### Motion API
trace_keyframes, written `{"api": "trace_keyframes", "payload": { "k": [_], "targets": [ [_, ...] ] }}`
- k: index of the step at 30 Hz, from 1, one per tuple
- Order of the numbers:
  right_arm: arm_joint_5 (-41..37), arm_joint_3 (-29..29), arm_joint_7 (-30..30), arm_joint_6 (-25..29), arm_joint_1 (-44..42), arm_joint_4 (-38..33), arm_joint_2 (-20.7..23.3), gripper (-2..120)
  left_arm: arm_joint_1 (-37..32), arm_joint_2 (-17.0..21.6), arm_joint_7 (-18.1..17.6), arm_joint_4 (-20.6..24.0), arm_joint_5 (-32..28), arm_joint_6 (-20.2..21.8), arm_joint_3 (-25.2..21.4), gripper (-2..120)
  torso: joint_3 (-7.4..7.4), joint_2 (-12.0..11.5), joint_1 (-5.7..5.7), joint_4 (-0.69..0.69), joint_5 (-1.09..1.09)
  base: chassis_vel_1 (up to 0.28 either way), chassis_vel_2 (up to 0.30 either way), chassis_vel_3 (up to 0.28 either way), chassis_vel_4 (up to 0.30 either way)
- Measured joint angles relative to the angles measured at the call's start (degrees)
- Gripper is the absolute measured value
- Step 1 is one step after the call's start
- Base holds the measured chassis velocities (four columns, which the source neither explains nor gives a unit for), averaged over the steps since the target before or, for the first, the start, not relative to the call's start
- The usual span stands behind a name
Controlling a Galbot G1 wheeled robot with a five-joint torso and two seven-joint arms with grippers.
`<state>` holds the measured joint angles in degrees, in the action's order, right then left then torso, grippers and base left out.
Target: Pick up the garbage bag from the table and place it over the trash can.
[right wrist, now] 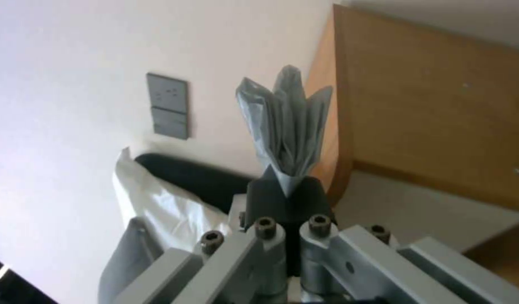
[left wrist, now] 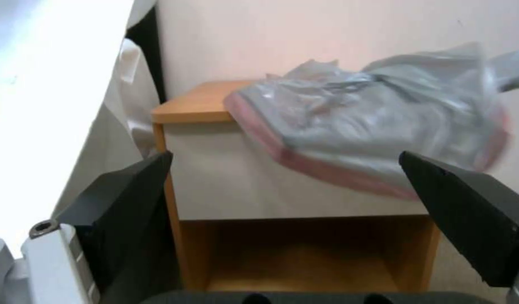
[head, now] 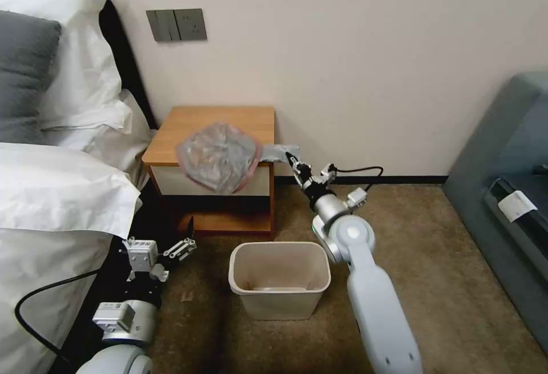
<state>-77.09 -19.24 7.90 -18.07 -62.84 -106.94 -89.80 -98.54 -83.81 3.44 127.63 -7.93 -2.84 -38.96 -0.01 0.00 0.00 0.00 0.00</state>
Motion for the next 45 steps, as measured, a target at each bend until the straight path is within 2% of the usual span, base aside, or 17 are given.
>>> {"api": "trace_keyframes", "payload": {
  "k": [2,4,6,12,13,20,29,35,45],
  "targets": [
    [0.4,0.1,0.2,-0.6,-5.0,-5.1,0.9,0,0.0,-0.1,0.0,-0.2,0.0,-0.4,0.0,100,0.0,0.0,0.0,-0.01,0.0,0.0,0.0,0.0,0.0],
    [0.6,0.2,0.3,-0.7,-5.5,-5.6,1.0,0,0.0,-0.1,0.0,-0.3,0.0,-0.4,0.0,100,0.0,0.0,0.0,0.0,0.01,0.0,0.0,0.0,0.0],
    [3.1,1.1,0.6,-1.6,-10.7,-9.6,1.6,0,-0.1,-0.2,0.0,-1.1,-0.1,-1.3,-0.4,100,0.0,0.0,0.0,-0.01,0.0,0.0,0.0,0.0,0.0],
    [8.1,4.0,1.9,-1.0,-15.7,-13.4,1.9,0,-0.2,-0.4,0.2,-1.4,-0.3,-2.0,-1.0,100,0.0,0.0,0.0,0.0,0.0,0.0,0.0,0.0,0.0],
    [10.7,5.2,3.0,-0.2,-17.3,-14.6,2.1,0,-0.2,-0.4,0.3,-1.4,-0.4,-2.1,-1.4,100,0.0,0.0,0.0,0.0,0.0,0.0,0.0,0.0,0.0],
    [15.0,5.9,4.3,0.6,-21.2,-17.3,4.5,0,-0.2,-0.5,0.5,-1.7,-1.0,-3.0,-2.4,100,0.0,0.0,0.0,0.0,0.0,0.0,0.0,0.0,0.0],
    [18.6,4.2,1.5,-1.6,-26.7,-19.5,9.1,0,-0.2,-0.9,0.4,-2.5,-0.3,-5.2,-2.1,100,0.0,0.0,0.0,0.0,0.0,0.0,0.0,0.0,0.0],
    [20.4,3.9,0.0,-1.7,-28.7,-19.5,10.0,0,-0.1,-0.9,0.4,-3.1,-0.3,-5.7,-2.2,100,0.01,0.0,0.0,0.0,-0.01,0.0,0.0,0.0,0.0],
    [25.9,3.3,-1.1,0.8,-29.7,-15.0,9.9,0,0.0,-0.8,0.3,-4.3,-0.4,-6.6,-2.2,100,0.01,0.0,0.0,0.0,0.0,0.0,0.0,0.0,0.0]
  ]
}}
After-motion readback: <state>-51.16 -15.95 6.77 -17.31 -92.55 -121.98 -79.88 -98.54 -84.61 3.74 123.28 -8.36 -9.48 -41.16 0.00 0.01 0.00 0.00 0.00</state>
